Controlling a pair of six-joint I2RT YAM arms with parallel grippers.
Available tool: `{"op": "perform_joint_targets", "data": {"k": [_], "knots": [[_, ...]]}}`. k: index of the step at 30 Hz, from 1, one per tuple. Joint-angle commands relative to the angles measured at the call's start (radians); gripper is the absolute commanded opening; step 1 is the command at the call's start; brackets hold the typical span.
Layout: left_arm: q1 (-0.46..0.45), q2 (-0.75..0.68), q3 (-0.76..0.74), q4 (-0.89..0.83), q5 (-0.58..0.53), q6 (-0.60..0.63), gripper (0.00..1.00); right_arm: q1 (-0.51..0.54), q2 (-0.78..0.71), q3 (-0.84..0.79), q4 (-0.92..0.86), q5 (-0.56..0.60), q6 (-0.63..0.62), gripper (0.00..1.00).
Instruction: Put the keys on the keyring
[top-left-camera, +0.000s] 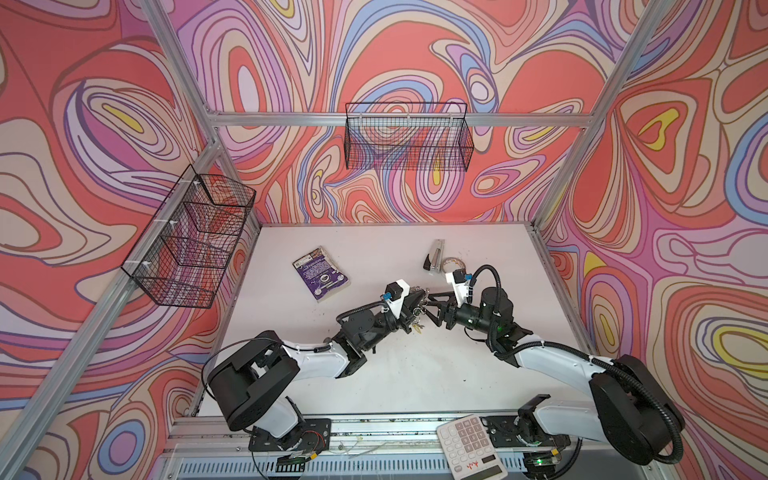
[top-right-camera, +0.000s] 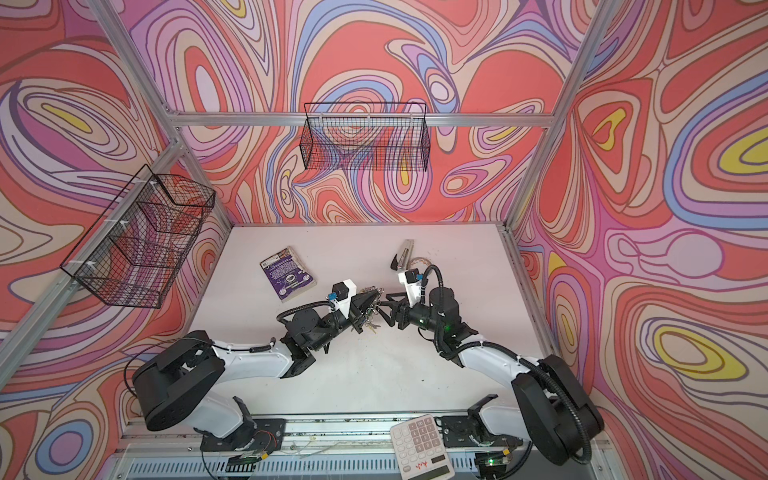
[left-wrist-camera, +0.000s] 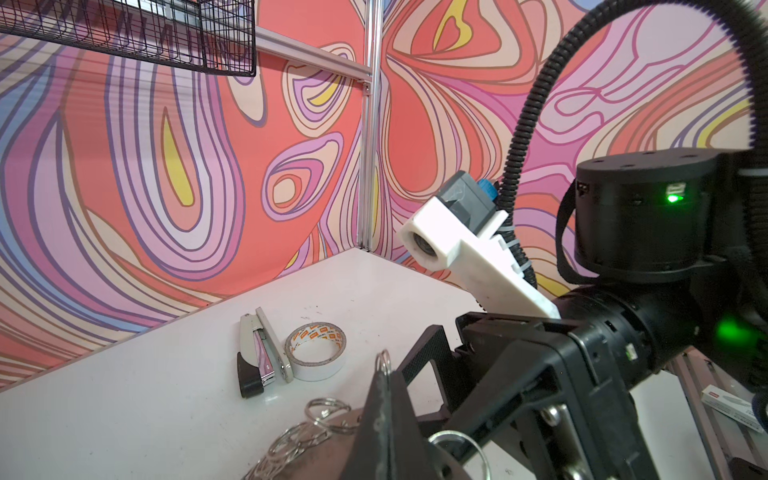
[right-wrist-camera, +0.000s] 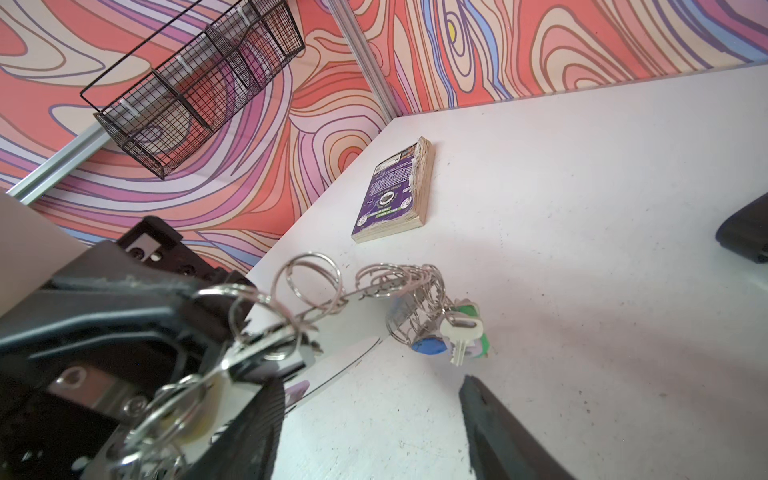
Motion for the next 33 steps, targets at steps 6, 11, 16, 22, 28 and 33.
{"op": "perform_joint_targets", "data": {"k": [6,11,16,22,28,33], "knots": [[-0.014,-0.005,0.006,0.077,0.030,-0.008,0.00,0.028,-0.030,0.023,-0.032,0.049,-0.039,0.70],[-0.009,-0.014,-0.010,0.078,0.011,-0.017,0.00,0.027,-0.039,0.022,-0.037,0.065,-0.037,0.69],[0.009,-0.012,-0.043,0.076,0.011,-0.037,0.00,0.028,-0.042,0.018,-0.028,0.040,-0.044,0.69],[0.029,0.005,-0.046,0.070,0.015,-0.046,0.00,0.046,-0.006,0.042,-0.038,-0.011,-0.058,0.70],[0.034,0.016,-0.043,0.075,0.023,-0.051,0.00,0.067,0.020,0.063,-0.068,-0.011,-0.076,0.70],[0.041,0.014,-0.048,0.075,0.057,-0.061,0.00,0.068,0.012,0.048,-0.037,-0.015,-0.066,0.70]]}}
